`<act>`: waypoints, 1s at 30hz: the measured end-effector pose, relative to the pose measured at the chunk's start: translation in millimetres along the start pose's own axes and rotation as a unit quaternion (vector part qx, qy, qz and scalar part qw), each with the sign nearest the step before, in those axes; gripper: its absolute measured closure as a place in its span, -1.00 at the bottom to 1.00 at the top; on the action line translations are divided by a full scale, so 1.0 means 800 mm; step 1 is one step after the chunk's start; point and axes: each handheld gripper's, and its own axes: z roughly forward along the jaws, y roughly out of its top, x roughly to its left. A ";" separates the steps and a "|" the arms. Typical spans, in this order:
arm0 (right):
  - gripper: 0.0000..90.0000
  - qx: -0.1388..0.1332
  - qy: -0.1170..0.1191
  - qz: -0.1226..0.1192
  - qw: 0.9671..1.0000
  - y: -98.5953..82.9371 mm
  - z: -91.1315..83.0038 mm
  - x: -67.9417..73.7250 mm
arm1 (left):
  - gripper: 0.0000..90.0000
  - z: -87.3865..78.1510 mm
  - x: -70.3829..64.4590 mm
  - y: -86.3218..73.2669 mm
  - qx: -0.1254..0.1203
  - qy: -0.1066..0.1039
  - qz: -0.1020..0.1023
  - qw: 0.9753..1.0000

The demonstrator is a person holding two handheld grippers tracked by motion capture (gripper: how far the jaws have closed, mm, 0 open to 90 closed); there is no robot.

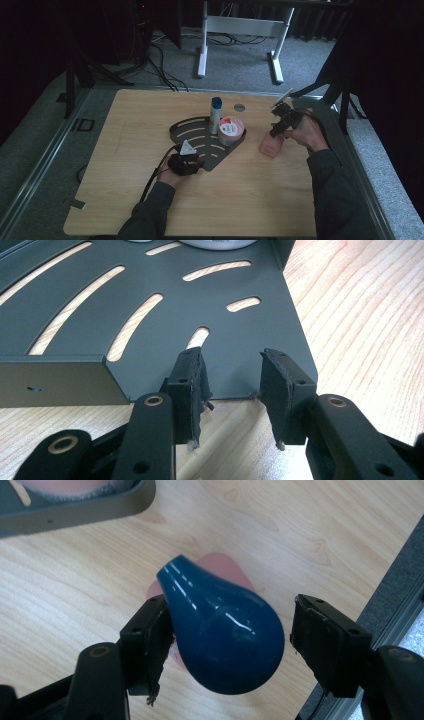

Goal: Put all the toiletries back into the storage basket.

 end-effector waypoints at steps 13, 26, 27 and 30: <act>-0.11 0.021 0.023 -0.001 1.000 0.003 0.006 0.001 | 0.35 0.000 0.000 0.000 -0.001 0.000 0.000 1.000; -0.02 0.035 0.035 -0.005 0.999 0.002 0.006 0.000 | 0.35 0.000 0.000 0.000 -0.002 0.000 -0.001 1.000; -0.01 0.036 0.035 -0.007 0.999 0.002 0.005 0.000 | 0.35 0.000 0.000 0.000 -0.002 0.000 -0.001 1.000; 0.05 0.036 0.034 -0.010 0.999 0.002 0.002 0.000 | 0.35 0.000 0.000 0.000 -0.002 0.000 -0.001 1.000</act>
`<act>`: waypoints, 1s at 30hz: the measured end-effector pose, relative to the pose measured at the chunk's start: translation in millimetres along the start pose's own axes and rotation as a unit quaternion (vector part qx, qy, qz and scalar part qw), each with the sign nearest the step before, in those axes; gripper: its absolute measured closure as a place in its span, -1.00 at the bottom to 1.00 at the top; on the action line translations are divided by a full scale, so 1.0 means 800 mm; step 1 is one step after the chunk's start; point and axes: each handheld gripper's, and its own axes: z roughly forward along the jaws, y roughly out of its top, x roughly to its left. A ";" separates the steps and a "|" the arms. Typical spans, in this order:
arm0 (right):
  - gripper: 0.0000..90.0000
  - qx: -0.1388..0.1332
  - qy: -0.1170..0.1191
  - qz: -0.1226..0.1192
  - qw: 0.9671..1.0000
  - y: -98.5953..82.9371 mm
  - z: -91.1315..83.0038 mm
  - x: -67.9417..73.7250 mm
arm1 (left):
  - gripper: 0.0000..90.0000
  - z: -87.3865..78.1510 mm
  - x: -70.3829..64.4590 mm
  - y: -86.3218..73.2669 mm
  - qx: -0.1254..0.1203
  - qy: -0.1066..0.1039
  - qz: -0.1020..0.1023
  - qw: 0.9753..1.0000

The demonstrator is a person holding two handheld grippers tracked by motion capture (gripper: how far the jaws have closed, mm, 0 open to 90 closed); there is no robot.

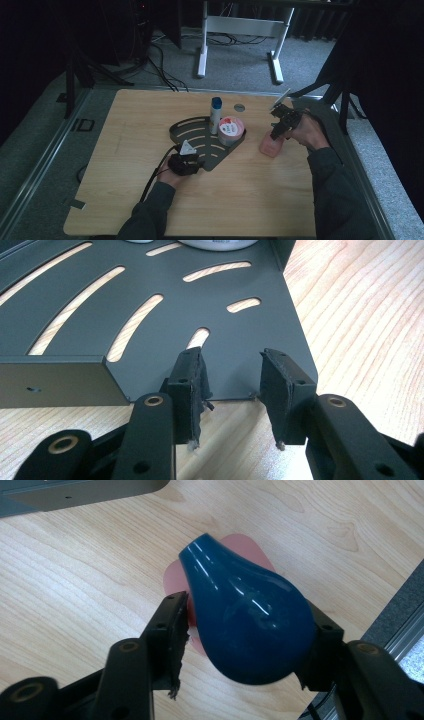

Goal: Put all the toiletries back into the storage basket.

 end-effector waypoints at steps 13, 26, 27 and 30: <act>0.17 -0.003 0.017 0.001 1.000 -0.003 -0.007 -0.003 | 0.35 0.001 0.000 0.000 -0.001 0.000 -0.001 1.000; 0.17 0.000 0.026 0.003 1.000 -0.001 -0.007 -0.008 | 0.35 0.001 0.000 0.001 -0.001 0.000 -0.001 1.000; 0.17 -0.001 0.027 0.002 1.000 -0.001 -0.007 -0.009 | 0.35 0.001 0.000 0.001 -0.001 -0.001 -0.001 1.000; 0.16 -0.002 0.027 0.002 1.000 -0.001 -0.007 -0.010 | 0.35 0.001 0.000 0.001 -0.001 -0.001 -0.001 1.000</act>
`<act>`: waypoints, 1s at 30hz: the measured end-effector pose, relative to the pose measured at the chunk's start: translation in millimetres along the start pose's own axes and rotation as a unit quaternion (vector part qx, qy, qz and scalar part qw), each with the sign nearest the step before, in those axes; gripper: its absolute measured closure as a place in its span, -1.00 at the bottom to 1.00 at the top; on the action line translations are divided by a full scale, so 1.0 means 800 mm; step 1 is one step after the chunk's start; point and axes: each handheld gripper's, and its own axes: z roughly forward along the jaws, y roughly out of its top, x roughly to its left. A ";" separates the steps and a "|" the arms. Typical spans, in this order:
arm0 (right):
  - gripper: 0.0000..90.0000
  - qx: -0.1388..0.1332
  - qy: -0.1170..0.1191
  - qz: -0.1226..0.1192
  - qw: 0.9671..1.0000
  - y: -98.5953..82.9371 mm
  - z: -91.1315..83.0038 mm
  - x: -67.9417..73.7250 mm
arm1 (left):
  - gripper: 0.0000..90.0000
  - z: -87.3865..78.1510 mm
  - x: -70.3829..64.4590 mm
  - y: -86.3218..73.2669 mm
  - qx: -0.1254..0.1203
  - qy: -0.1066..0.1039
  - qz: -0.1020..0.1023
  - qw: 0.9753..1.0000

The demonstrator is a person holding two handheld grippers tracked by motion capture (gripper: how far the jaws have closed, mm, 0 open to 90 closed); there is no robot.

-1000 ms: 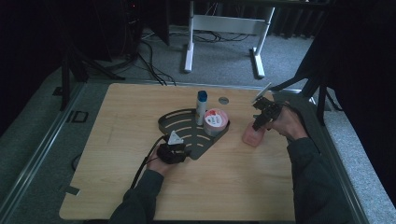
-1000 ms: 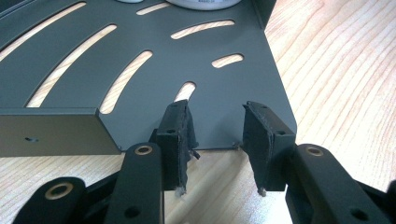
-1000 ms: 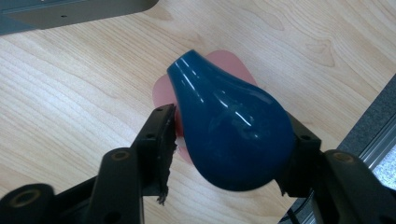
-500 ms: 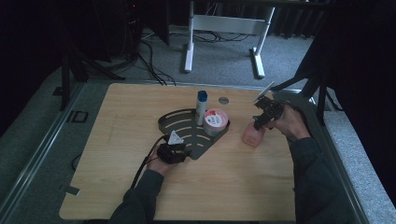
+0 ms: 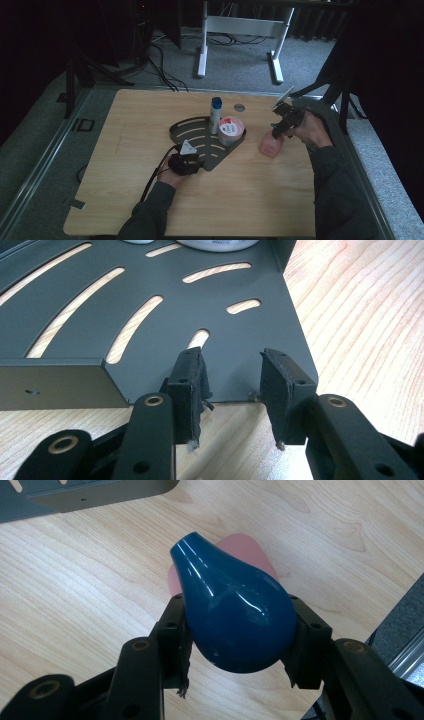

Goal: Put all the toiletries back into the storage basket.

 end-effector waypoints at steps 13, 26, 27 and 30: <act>0.15 -0.010 -0.004 -0.006 1.000 0.005 -0.007 0.001 | 0.34 0.000 0.000 0.000 -0.001 0.000 0.000 1.000; 0.17 -0.012 -0.012 -0.018 1.000 0.002 -0.009 0.007 | 0.35 0.001 0.000 0.001 -0.001 -0.001 -0.001 1.000; 0.17 -0.011 -0.011 -0.018 1.000 0.002 -0.009 0.008 | 0.34 0.001 0.000 0.001 -0.001 -0.001 -0.002 1.000; 0.17 -0.010 -0.013 -0.022 1.000 0.002 -0.010 0.009 | 0.35 0.001 0.000 0.001 -0.002 -0.002 -0.002 1.000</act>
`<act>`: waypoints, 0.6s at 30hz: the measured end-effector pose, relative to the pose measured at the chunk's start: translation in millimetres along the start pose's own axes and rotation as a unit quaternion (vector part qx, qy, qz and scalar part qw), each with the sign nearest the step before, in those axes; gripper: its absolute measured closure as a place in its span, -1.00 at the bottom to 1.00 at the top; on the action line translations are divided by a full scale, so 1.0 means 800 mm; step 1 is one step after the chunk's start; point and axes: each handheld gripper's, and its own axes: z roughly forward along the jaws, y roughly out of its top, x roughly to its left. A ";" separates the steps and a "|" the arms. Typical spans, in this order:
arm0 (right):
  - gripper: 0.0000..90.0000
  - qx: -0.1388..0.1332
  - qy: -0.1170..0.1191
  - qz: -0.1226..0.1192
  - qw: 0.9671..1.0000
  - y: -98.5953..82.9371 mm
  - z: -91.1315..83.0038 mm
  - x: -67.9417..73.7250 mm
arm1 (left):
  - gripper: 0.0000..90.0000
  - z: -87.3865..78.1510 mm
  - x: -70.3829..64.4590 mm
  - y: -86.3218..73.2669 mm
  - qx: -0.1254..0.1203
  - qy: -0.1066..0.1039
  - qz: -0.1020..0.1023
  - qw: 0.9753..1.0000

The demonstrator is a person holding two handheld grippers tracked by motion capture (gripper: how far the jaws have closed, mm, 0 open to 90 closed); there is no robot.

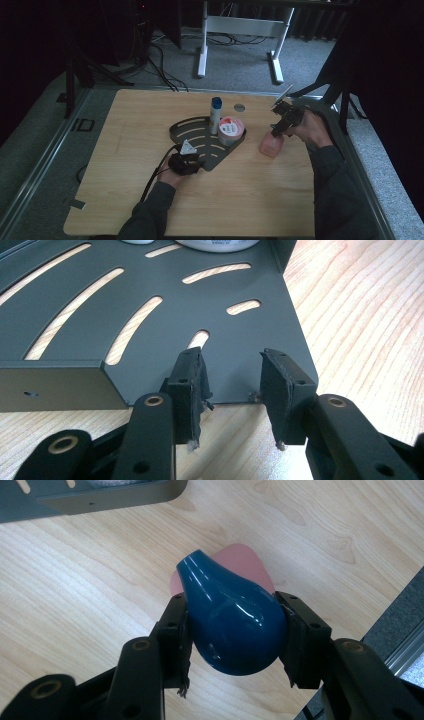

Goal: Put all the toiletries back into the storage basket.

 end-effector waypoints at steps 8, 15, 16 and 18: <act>0.18 0.003 0.000 -0.009 1.000 0.000 -0.003 0.007 | 0.35 0.000 0.000 0.000 0.001 0.000 0.001 1.000; 0.18 -0.002 0.006 -0.014 1.000 0.001 -0.005 0.012 | 0.35 0.000 0.000 0.000 0.001 0.000 0.000 1.000; 0.18 -0.002 0.006 -0.013 1.000 0.001 -0.005 0.014 | 0.35 0.000 0.000 0.000 0.001 0.000 0.000 1.000; 0.18 0.000 0.008 -0.017 1.000 0.002 -0.006 0.018 | 0.35 0.000 0.000 0.000 0.001 0.000 0.000 1.000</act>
